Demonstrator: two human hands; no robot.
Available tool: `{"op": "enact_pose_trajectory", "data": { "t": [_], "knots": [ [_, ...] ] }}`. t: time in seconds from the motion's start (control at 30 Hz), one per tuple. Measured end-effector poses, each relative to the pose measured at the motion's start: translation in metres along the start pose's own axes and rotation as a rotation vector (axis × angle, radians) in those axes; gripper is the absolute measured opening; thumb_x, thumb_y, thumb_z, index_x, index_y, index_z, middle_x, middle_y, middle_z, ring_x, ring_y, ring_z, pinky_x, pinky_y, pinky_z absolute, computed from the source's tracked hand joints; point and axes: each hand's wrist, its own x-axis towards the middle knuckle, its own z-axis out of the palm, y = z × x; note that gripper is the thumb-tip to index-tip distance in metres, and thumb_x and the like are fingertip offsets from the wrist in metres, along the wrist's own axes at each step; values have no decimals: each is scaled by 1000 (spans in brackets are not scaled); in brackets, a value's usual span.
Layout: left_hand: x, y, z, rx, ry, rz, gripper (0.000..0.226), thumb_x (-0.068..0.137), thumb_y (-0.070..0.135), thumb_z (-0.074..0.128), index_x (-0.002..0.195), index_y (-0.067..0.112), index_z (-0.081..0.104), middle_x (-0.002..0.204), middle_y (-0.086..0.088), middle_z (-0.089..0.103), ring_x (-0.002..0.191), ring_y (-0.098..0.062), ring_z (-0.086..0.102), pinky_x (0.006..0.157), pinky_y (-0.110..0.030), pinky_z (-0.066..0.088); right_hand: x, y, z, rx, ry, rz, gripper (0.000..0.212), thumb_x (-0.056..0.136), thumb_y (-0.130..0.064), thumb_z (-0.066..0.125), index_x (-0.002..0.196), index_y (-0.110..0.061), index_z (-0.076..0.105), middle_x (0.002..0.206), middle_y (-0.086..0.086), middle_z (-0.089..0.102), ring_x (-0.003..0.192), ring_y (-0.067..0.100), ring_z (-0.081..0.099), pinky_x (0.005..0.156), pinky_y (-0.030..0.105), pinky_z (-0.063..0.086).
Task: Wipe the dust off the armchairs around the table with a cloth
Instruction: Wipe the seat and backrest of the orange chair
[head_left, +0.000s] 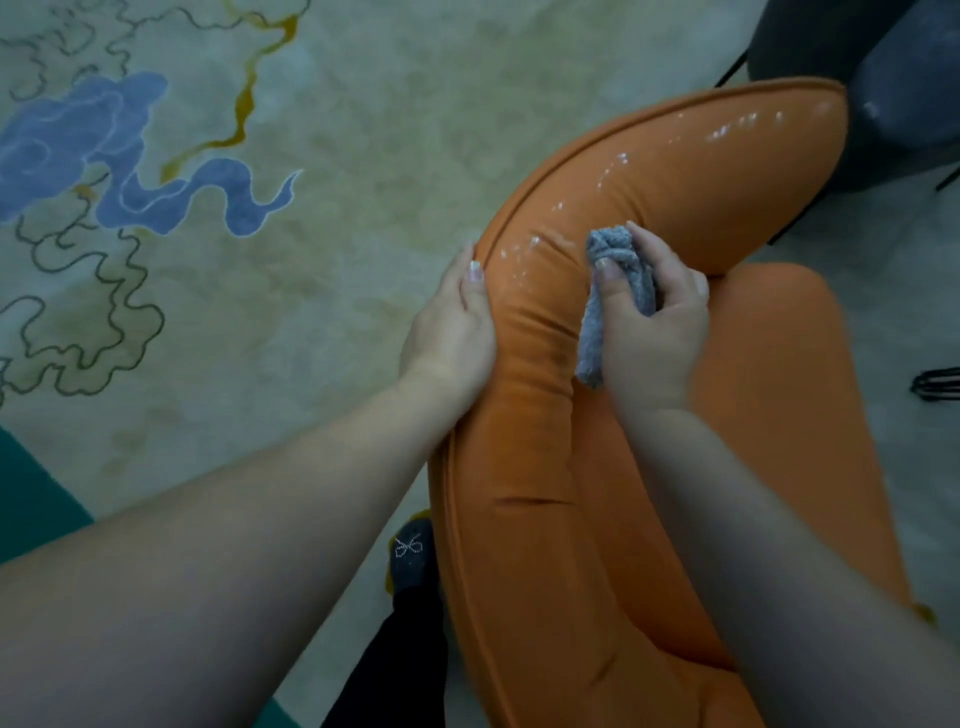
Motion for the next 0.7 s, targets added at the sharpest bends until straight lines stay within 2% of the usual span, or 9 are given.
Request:
{"op": "enact_pose_trajectory", "data": {
  "t": [0.1,0.17,0.23,0.3,0.4,0.53,0.6,0.7],
  "knots": [
    [-2,-9,3,-25,45,-21,43,102,41,23,143,37,39,142,5,49,128,-18,45,89,-16,27,15,-1,17,-15,50,-25,35,87,-15,68,121,-21,64,106,-4,43,94,-9,53,89,4,39],
    [-1,-12,4,-38,65,-3,43,102,40,25,142,37,40,141,6,50,126,-16,45,86,-11,25,25,0,31,-91,1,-96,37,88,-12,66,125,-14,62,106,3,41,95,-1,52,92,5,36],
    [2,-13,5,-64,79,14,42,103,37,27,142,35,42,142,7,49,126,-12,44,84,-4,22,31,5,45,-195,-93,-149,41,92,-14,61,132,-10,55,104,7,40,101,21,53,101,25,40],
    [2,-14,4,-79,79,27,41,103,34,28,141,33,43,142,7,49,124,-8,42,83,3,20,24,10,53,-289,-95,-216,41,95,-21,55,134,-12,53,101,9,41,98,30,51,100,39,41],
    [2,-16,3,-77,79,36,40,103,32,29,140,34,44,142,7,50,123,-7,42,83,4,21,-4,19,52,-323,-65,-343,40,95,-29,47,131,-16,57,99,9,46,92,27,50,93,36,42],
    [2,-16,2,-79,96,45,42,101,34,28,140,32,46,140,5,52,118,-2,40,77,13,16,5,21,48,-367,-133,-453,36,91,-24,56,126,-17,61,99,6,42,92,27,49,90,43,43],
    [0,-16,2,-70,108,51,48,96,39,26,139,33,46,139,5,53,117,-2,39,77,13,16,32,16,56,-394,-103,-433,34,88,-20,62,122,-17,65,99,7,39,94,31,49,94,44,41],
    [-1,-17,3,-71,112,42,46,97,38,27,138,35,47,138,6,54,118,-2,39,79,11,18,57,11,64,-363,-82,-354,34,88,-19,64,121,-15,65,99,7,38,97,32,48,98,37,38]
  ]
}}
